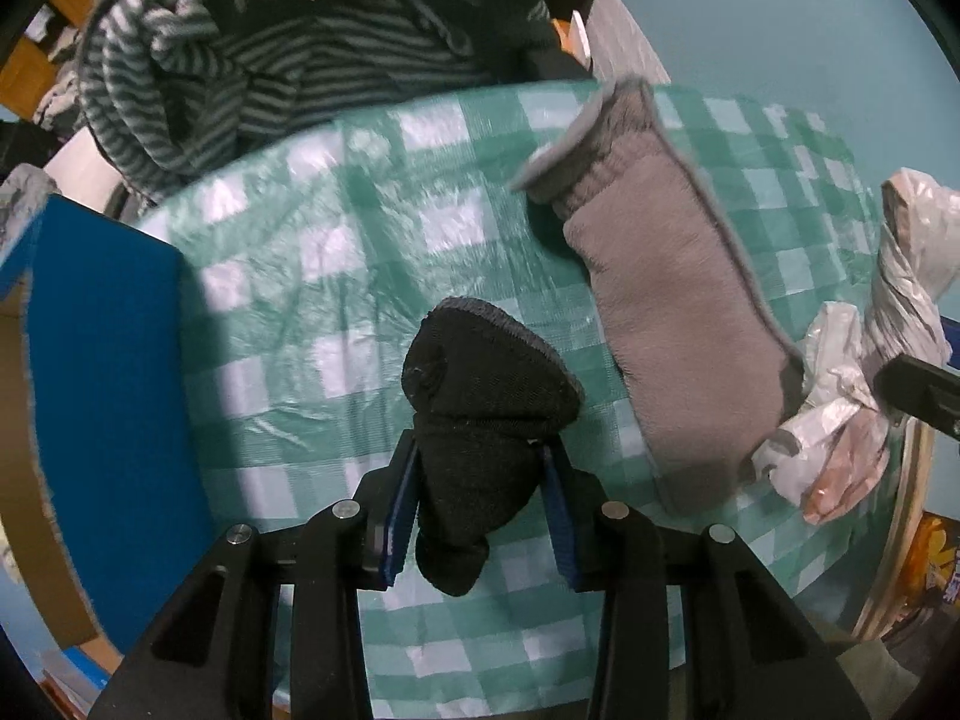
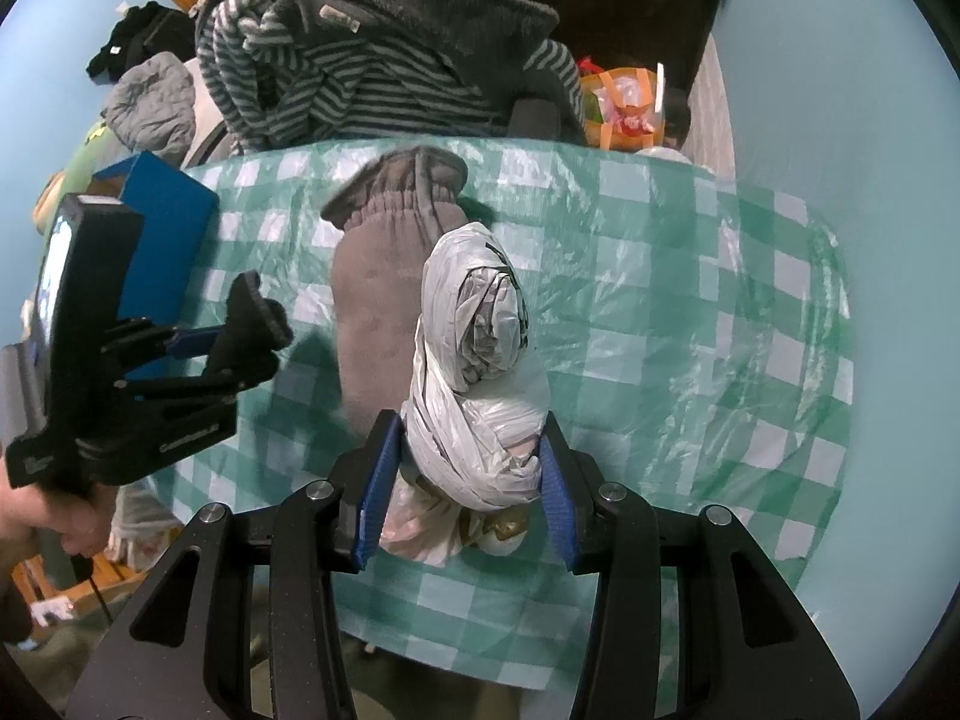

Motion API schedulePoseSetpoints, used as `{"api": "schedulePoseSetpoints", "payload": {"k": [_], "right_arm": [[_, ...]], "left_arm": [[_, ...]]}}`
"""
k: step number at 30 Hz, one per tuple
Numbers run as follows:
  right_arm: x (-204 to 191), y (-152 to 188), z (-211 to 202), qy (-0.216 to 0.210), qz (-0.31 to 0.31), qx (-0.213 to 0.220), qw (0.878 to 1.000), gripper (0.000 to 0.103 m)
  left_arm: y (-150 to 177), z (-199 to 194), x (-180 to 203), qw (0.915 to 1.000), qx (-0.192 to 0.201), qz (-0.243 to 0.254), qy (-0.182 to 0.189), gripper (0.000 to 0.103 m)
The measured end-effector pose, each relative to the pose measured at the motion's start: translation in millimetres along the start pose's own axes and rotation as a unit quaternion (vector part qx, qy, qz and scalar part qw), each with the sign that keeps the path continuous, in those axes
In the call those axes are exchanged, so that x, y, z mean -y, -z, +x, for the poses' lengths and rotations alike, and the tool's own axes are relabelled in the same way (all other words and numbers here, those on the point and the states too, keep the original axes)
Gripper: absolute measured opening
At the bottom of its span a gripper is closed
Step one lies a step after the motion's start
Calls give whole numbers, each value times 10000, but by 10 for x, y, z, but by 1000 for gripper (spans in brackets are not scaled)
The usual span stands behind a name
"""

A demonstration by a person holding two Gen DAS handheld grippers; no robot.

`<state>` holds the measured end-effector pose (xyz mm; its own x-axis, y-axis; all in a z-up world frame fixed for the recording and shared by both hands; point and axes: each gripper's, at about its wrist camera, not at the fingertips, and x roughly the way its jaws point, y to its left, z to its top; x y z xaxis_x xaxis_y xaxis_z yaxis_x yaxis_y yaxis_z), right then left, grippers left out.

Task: Organize soft objects
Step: 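Grasp the white plastic bag bundle with the right tool while the left tool grasps the black sock, then carry the plastic bag bundle and black sock over the cardboard box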

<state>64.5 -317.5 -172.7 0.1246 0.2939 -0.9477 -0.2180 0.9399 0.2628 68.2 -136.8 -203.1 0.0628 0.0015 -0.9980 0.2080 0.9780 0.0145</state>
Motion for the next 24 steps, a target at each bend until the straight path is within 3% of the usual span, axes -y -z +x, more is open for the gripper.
{"api": "schedulePoseSetpoints", "payload": {"k": [24], "right_arm": [[-421,-140,-627,-52,-167,495,9986,44]], "left_arm": [[115,-938,-242,9977,665,-104,52,39]]}}
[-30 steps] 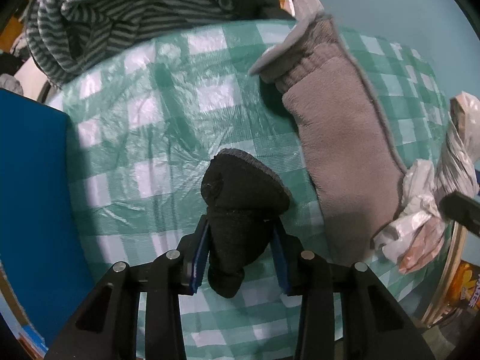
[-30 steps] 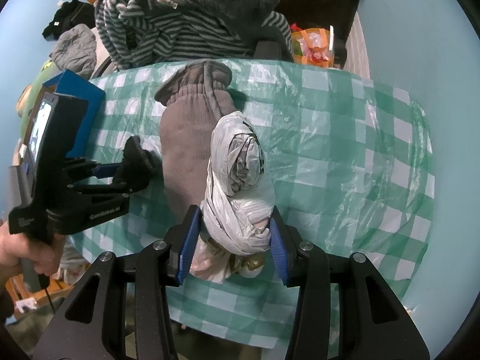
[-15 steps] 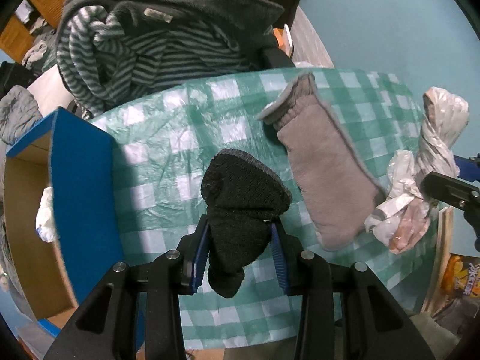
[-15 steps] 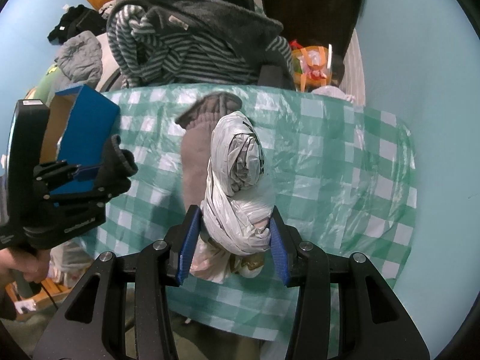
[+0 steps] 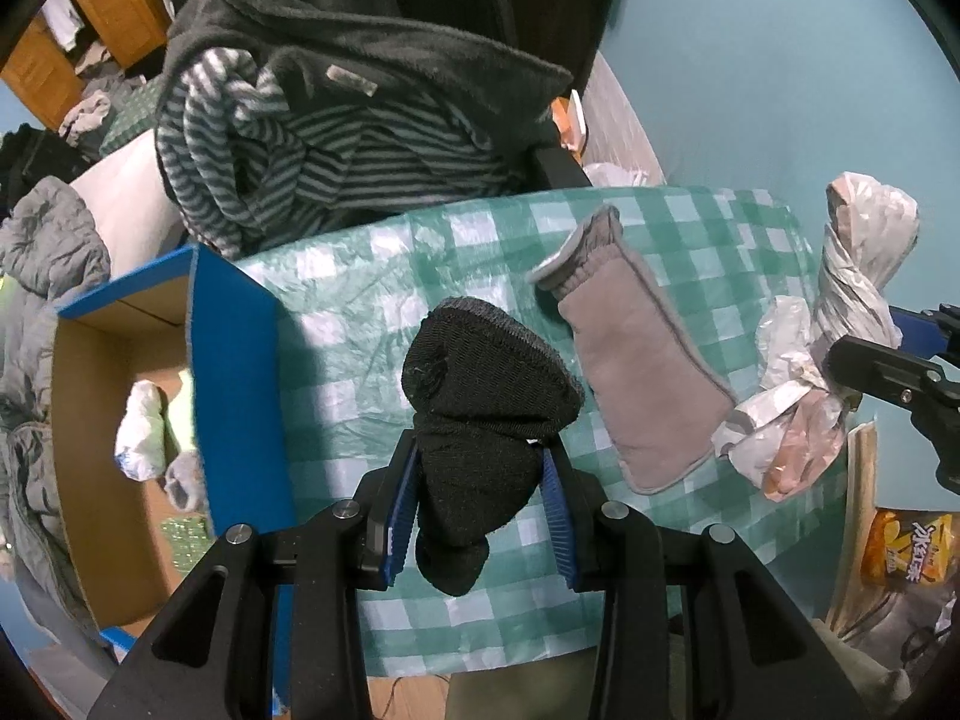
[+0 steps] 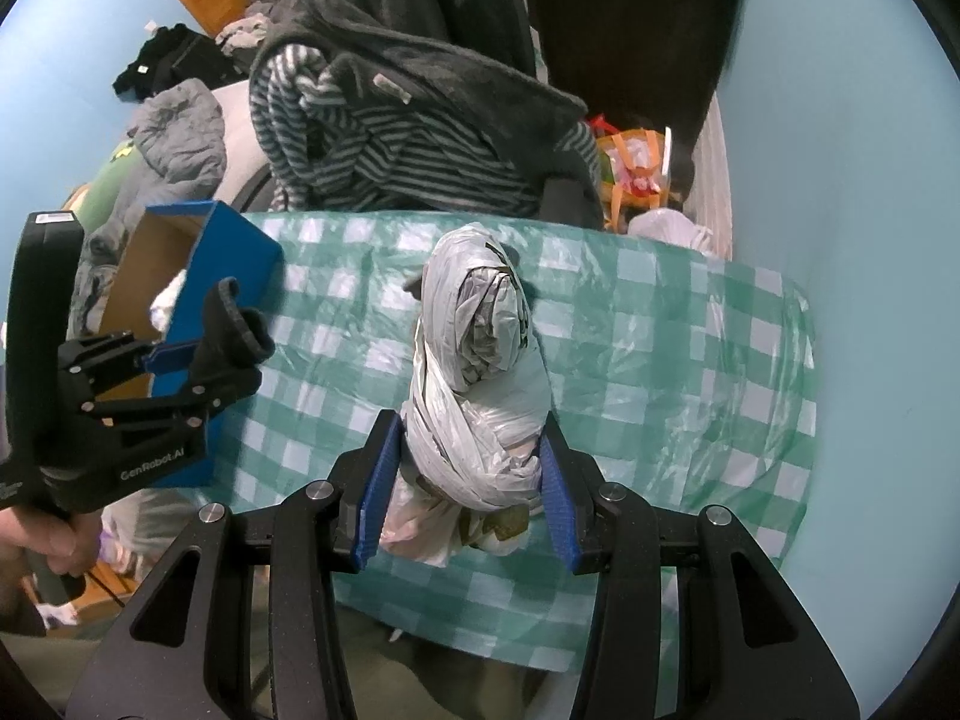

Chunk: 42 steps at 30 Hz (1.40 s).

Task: Organize soft objects
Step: 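Carry the plastic bag bundle and black sock over the cardboard box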

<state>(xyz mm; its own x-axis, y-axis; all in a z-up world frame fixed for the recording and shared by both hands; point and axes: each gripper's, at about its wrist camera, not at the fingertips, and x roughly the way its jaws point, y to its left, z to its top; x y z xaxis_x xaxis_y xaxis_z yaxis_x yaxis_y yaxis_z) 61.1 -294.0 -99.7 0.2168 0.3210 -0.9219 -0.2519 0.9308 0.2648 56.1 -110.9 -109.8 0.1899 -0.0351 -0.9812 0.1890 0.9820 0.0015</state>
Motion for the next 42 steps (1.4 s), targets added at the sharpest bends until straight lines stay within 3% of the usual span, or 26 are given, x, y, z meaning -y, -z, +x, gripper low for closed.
{"api": "schedulePoseSetpoints", "payload": {"k": [20,42], "right_arm": [[-641,-282,-219,-253,-419,252,9985,44],[-1661,-592,4,-585,-1043,236,9925,44]], "left_arm": [[153,-533,-508,9991,321,-261,-137,39],[383,-722,-1429,9957,383,-804,-271,39]]}}
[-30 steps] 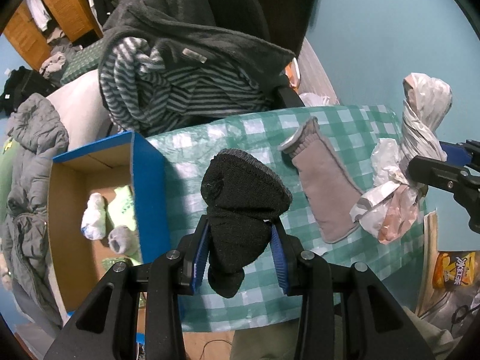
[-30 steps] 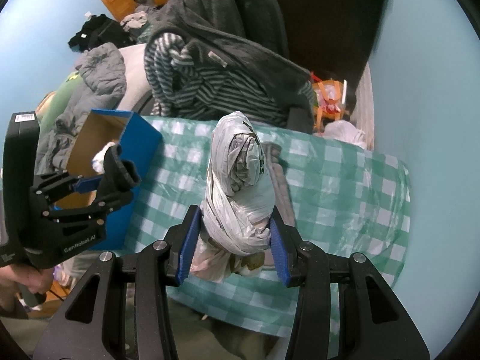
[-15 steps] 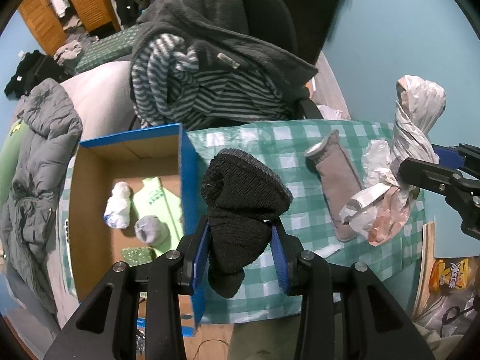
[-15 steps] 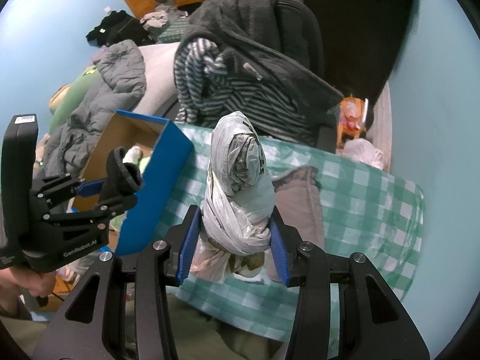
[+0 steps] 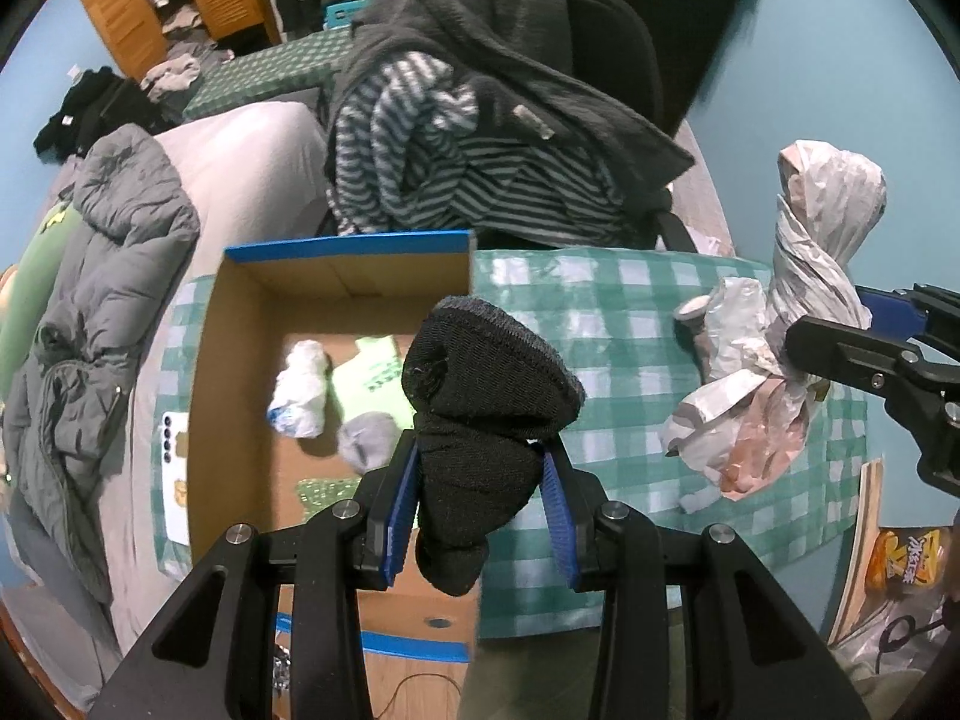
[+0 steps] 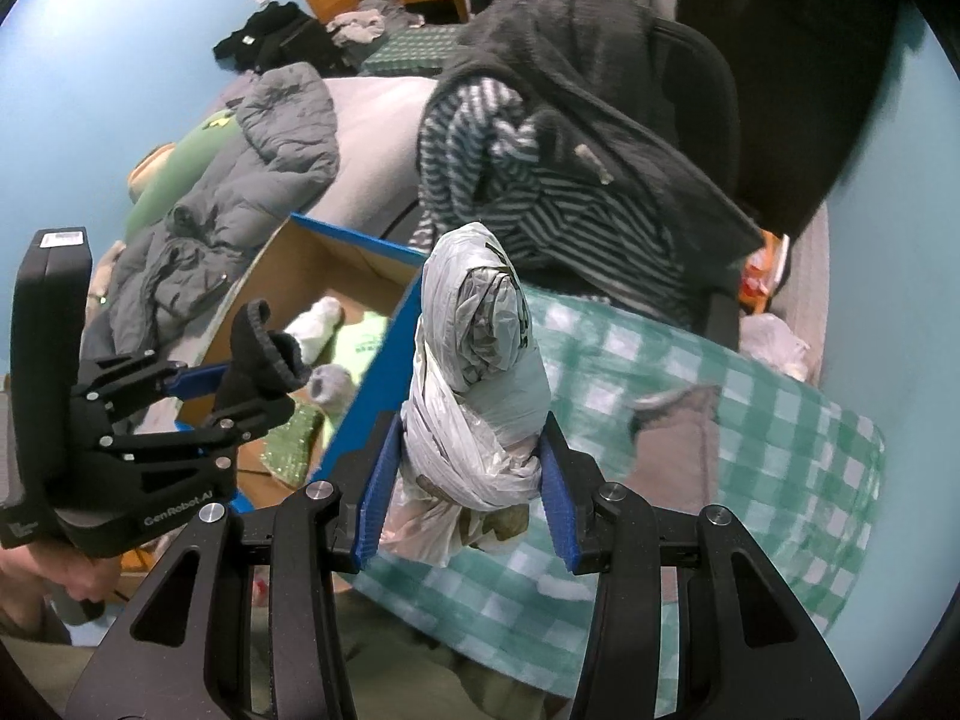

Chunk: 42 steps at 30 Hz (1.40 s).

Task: Organize soft objects
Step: 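Carry the plastic bag bundle and black sock over the cardboard box, then open both tools to drop the bag bundle and black sock into the box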

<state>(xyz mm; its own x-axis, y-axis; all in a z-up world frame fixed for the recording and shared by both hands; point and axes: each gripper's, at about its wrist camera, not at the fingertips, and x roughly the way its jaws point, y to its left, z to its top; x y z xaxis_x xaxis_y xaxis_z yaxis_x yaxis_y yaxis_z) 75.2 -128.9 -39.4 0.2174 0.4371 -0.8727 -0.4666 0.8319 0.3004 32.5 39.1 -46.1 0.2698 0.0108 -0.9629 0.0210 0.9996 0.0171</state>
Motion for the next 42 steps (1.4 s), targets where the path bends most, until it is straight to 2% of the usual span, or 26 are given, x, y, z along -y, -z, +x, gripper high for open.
{"api": "schedulePoseSetpoints", "payload": {"k": [11,24,36,42], "right_arm": [[-474,-244,376,-215,-296,-207,9991,44],[-970,-471,967,-428,-589,-592,9956,44],[-1218,-543,1367,-459,-709,-920,9922,44],[-1265,-549,1500,-372,-695,-1028,9916,50]], "left_arm": [[44,69,-540,9994,-69,-297,-137,39],[99,336,-1103,9977,-346,-515,-271,39],[143,563,-1376,9960,-539,-671,-259,39],[132,607,-1430,9954,-582,-662,-385,42]]}}
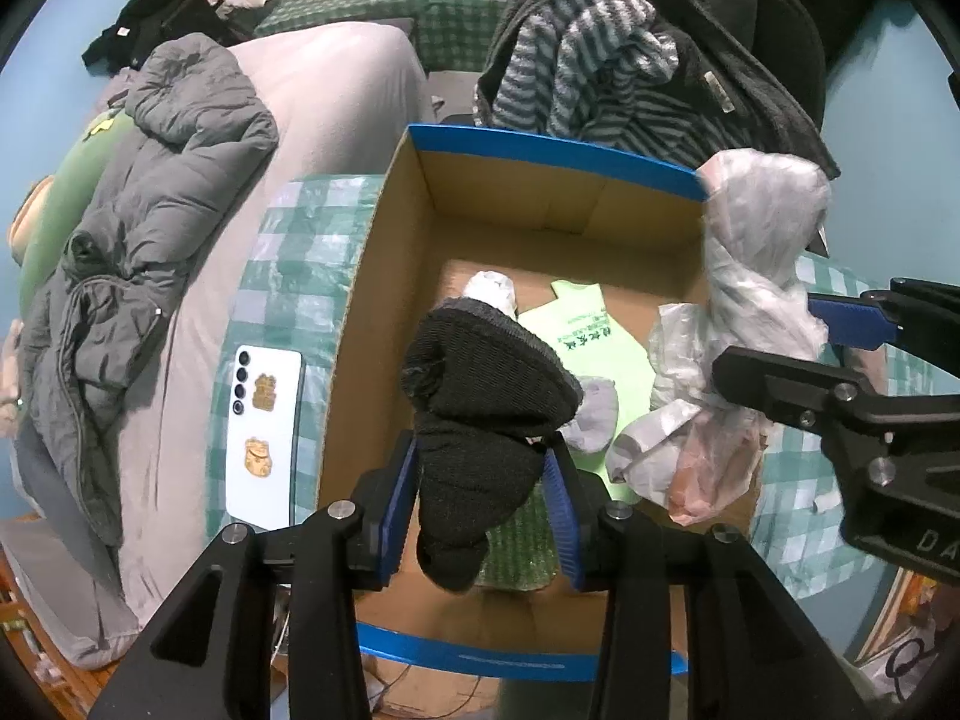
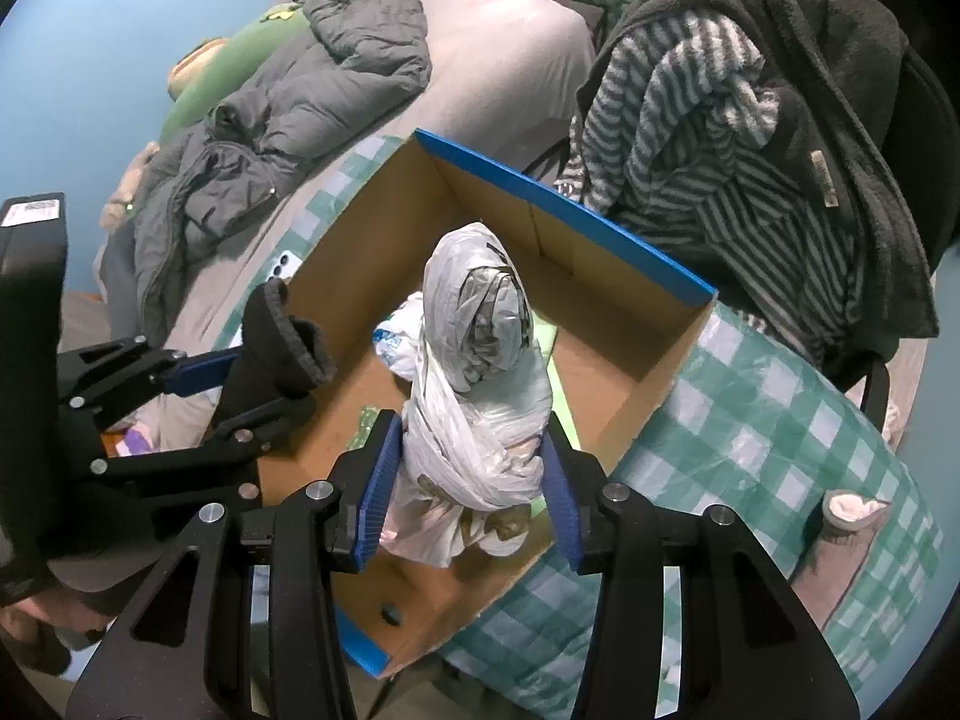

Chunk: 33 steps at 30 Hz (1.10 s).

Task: Organize soft objects
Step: 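Open both tools to drop the bag bundle and black sock into the box, then move both tools back over the brown fleece slipper on the table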

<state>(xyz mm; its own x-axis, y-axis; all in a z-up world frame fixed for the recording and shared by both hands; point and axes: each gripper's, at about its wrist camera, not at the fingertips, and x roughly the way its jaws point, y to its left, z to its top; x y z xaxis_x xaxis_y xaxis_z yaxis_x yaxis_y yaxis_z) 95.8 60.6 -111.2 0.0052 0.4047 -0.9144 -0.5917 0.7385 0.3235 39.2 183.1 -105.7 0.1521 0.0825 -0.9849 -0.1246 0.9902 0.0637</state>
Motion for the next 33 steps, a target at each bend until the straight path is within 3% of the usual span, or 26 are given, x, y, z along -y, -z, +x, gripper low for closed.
{"api": "schedulePoseSetpoints", "payload": {"k": [2,4,17,33], "right_arm": [[-4,-1,16,70,17,-21,10000,59],[-18,3,15,124,1,-17,9999,59],[132,137,-175,315,202,80,9993,60],[664,493,-555,565,670,205,9959,62]], "left_arm": [[-1,2,-12,10000,-5,8,-47,50],[1,-11,-19,10000,7,12,-97,59],[79,-157,85,9999,85,135,-26,59],[82,-306,629,9986,131,506,99,59]]}}
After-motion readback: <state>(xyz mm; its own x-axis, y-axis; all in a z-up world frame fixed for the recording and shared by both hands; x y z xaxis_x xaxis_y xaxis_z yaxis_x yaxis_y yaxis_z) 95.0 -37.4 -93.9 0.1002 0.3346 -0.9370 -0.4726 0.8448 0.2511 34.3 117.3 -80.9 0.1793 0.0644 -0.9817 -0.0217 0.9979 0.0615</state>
